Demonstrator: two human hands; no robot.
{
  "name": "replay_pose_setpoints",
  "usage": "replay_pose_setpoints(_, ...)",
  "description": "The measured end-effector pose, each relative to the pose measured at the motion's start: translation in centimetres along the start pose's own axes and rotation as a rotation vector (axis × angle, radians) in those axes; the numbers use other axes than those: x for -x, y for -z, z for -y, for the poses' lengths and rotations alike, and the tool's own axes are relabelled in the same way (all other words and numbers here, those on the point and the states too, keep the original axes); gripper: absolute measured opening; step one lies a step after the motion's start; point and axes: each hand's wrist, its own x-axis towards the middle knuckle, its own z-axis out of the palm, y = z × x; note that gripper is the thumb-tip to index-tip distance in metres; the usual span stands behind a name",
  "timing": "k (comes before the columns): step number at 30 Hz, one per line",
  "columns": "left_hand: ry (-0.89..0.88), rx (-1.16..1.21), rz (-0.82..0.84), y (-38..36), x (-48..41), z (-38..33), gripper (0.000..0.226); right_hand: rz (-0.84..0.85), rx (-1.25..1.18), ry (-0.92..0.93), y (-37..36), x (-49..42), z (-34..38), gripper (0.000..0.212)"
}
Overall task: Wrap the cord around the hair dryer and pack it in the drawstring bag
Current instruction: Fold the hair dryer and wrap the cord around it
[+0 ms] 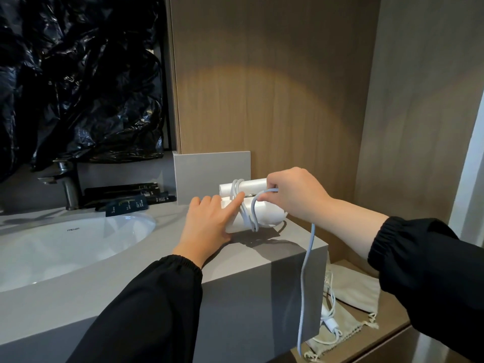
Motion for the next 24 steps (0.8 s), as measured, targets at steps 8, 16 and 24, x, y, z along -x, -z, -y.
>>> replay_pose_setpoints(8, -0.067, 0.013, -0.028, 0.7, -0.2, -0.6, 0.098, 0.287, -0.176, -0.004, 0.5, -0.6, -0.3, 0.026)
replay_pose_setpoints(16, -0.116, 0.017, -0.036, 1.1, -0.1, -0.9, 0.096, 0.43, -0.35, -0.023, 1.2, -1.2, -1.3, 0.041)
replay_pose_setpoints(24, -0.159, 0.043, -0.073, 1.3, -0.1, -1.3, 0.093, 0.193, -0.251, -0.19, 1.3, -2.0, -2.3, 0.032)
